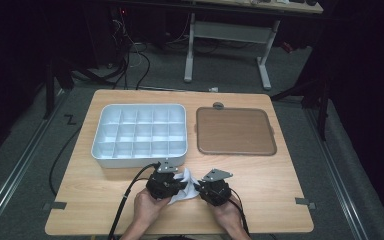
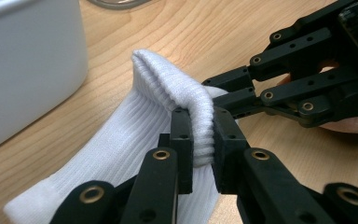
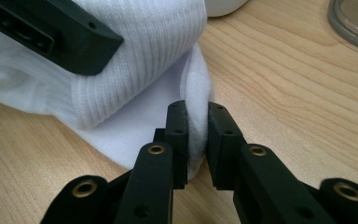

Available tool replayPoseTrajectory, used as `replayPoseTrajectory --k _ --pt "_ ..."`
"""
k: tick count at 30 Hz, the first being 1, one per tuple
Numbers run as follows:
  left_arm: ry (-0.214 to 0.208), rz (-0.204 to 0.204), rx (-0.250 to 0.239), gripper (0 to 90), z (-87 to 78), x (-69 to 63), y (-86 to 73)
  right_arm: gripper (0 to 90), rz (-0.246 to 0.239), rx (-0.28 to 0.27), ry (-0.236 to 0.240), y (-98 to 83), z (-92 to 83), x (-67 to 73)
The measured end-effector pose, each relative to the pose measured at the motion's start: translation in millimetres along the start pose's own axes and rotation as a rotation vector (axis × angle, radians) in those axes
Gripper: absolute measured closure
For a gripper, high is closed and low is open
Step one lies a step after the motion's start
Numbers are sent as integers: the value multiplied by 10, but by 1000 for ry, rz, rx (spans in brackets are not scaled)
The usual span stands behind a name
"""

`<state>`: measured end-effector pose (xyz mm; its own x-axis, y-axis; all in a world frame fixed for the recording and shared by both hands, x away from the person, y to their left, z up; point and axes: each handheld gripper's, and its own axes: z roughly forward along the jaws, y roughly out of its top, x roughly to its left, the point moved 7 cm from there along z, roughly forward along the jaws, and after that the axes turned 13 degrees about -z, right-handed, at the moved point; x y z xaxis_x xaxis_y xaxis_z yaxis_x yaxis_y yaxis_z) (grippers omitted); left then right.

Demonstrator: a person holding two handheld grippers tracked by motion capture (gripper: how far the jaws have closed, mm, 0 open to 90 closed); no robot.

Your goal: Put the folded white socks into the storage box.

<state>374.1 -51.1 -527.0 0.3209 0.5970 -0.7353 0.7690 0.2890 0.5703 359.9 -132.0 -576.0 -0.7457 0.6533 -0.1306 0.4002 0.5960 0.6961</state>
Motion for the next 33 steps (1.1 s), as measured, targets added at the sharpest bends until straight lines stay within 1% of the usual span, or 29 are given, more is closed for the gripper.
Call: replayPoseTrajectory --k 5,13,14,17,18,23,24,25,26,28,29,30,31,32,33 --pt "15 17 8 809 47 23 -36 804 -2 2 -1 -1 0 -1" --pt "27 23 25 803 120 38 -93 802 1 2 1 1 5 -3" --pt "30 31 34 802 138 48 -113 800 1 1 0 1 5 -3" --pt "35 39 38 800 160 55 -137 798 1 1 2 0 6 -6" --pt "37 47 40 799 170 55 -147 796 0 1 2 0 6 -7" --pt "43 43 42 790 185 59 -154 788 -1 2 0 1 6 -8" --pt "46 53 40 779 182 59 -158 773 -7 7 -3 4 2 -7" --pt "46 53 40 771 182 59 -158 773 -7 7 -3 4 2 -7" --pt "49 61 39 752 176 63 -155 747 -6 7 -6 6 0 -8" --pt "50 56 35 735 172 62 -148 736 -4 6 -10 8 0 -10" --pt "52 56 36 705 162 63 -142 724 -3 8 -9 9 -7 -13" --pt "54 59 35 640 143 61 -133 709 -4 4 -8 16 -22 -11" --pt "54 59 35 618 143 61 -133 706 -2 -5 -7 24 -27 -7" --pt "53 50 28 618 131 55 -124 706 -2 -5 -7 24 -27 -7" --pt "50 40 23 591 120 50 -116 704 3 -7 -5 31 -47 -4"
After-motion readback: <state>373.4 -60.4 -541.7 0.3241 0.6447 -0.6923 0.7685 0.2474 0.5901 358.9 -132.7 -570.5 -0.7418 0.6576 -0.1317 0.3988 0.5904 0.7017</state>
